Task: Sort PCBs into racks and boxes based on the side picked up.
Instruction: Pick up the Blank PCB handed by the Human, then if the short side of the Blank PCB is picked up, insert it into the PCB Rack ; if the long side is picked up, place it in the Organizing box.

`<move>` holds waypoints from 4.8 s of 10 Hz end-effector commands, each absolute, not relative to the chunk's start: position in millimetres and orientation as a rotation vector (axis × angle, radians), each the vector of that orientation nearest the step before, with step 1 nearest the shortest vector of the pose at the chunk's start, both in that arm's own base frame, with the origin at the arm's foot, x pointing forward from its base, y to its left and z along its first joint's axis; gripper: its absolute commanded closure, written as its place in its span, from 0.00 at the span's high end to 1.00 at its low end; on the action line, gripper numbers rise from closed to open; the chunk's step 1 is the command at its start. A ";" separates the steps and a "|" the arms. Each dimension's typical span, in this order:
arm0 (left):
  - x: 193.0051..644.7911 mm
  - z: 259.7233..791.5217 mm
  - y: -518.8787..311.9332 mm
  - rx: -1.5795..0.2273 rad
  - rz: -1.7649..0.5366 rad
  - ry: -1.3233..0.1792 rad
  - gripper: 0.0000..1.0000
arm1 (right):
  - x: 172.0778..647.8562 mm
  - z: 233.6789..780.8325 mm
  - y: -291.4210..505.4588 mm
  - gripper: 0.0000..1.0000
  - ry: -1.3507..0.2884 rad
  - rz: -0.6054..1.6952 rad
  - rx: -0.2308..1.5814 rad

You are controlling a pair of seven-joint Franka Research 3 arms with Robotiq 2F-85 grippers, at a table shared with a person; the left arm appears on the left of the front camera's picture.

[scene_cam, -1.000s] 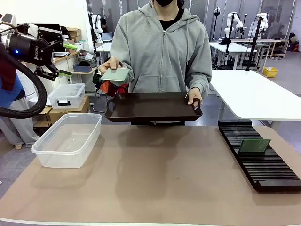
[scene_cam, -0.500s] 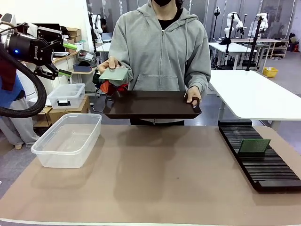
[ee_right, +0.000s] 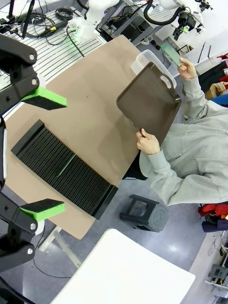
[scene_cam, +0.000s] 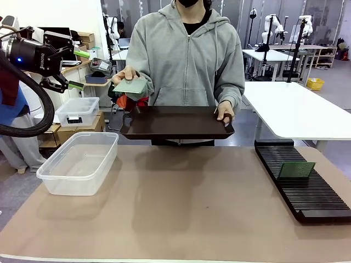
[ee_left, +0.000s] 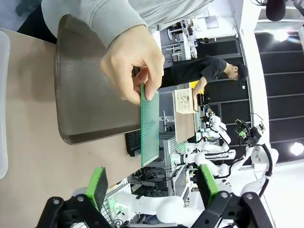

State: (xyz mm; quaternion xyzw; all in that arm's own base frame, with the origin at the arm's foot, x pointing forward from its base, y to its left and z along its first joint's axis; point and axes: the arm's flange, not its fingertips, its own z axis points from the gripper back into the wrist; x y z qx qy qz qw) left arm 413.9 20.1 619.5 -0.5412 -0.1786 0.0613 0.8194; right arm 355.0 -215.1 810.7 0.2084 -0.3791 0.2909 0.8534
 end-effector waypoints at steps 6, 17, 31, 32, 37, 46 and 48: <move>443.8 598.7 33.5 -1.229 0.120 -0.338 1.00 | 353.5 810.6 -214.1 1.00 -0.799 0.615 0.453; 514.1 565.4 -6.0 -1.373 -0.021 -0.123 1.00 | 353.5 810.6 -214.1 1.00 -0.799 0.615 0.453; 523.1 558.6 -35.2 -1.374 -0.093 -0.055 0.28 | 353.5 810.6 -214.1 1.00 -0.799 0.615 0.453; 524.0 558.7 -34.2 -1.375 -0.099 -0.053 0.17 | 353.5 810.6 -214.1 1.00 -0.799 0.615 0.453; 523.6 557.5 -33.2 -1.388 -0.089 -0.045 0.00 | 353.5 810.6 -214.1 1.00 -0.799 0.615 0.453; 521.3 558.9 -37.5 -1.378 -0.063 -0.043 0.00 | 353.5 810.6 -214.1 1.00 -0.799 0.615 0.453; 521.3 558.9 -37.5 -1.378 -0.063 -0.043 0.00 | 353.5 810.6 -214.1 1.00 -0.799 0.615 0.453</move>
